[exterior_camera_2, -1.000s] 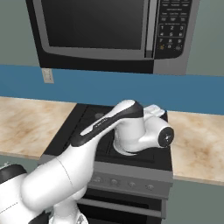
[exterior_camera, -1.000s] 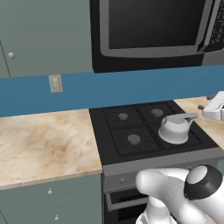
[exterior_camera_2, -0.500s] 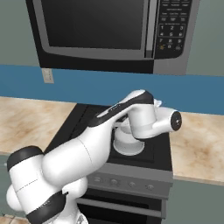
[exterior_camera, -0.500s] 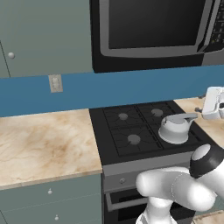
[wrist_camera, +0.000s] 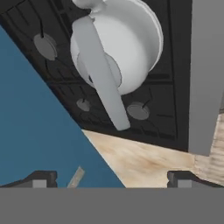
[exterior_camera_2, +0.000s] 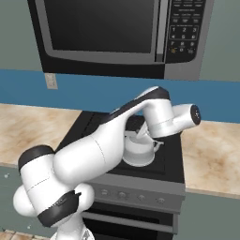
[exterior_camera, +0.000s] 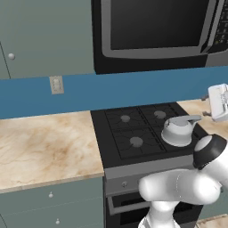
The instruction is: The kettle is done boiling. Turn off the stove, then wait for 300 timesteps before moving the kettle to the dining table.
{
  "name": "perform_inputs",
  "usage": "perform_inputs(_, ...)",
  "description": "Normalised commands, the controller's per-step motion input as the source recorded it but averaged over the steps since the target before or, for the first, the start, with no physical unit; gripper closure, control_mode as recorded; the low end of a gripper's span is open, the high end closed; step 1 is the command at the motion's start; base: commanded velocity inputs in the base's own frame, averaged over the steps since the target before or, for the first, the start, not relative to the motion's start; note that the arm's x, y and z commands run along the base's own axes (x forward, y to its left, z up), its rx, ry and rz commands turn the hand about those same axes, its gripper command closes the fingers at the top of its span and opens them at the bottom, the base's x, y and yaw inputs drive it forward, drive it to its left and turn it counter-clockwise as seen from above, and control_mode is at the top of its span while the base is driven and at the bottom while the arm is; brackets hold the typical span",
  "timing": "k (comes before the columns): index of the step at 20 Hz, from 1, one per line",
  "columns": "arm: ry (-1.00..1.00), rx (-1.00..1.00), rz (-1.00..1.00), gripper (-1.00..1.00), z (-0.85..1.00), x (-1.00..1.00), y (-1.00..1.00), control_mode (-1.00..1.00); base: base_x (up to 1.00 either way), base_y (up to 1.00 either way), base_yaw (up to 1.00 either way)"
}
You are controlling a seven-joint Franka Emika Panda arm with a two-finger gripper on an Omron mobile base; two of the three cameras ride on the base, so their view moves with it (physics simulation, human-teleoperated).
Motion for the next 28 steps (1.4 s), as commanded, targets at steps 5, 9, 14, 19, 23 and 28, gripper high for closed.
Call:
perform_inputs(5,-0.02,-0.12,0.10,-1.00,-0.17,-0.03,0.10,-1.00,0.00,0.00,0.00)
perform_inputs(9,-0.07,-0.14,0.09,-1.00,-0.28,-0.05,0.17,-1.00,0.00,0.00,0.00)
perform_inputs(14,-0.05,-0.10,0.07,-1.00,-0.22,-0.02,0.06,-1.00,0.00,0.00,0.00)
perform_inputs(19,-0.01,-0.03,0.01,-1.00,-0.12,0.00,0.00,-1.00,0.00,0.00,0.00)
perform_inputs(23,-0.02,-0.05,0.00,-1.00,-0.21,0.03,0.00,-1.00,0.00,0.00,0.00)
perform_inputs(28,-0.02,-0.06,0.00,-1.00,-0.27,0.10,0.00,-1.00,0.00,0.00,0.00)
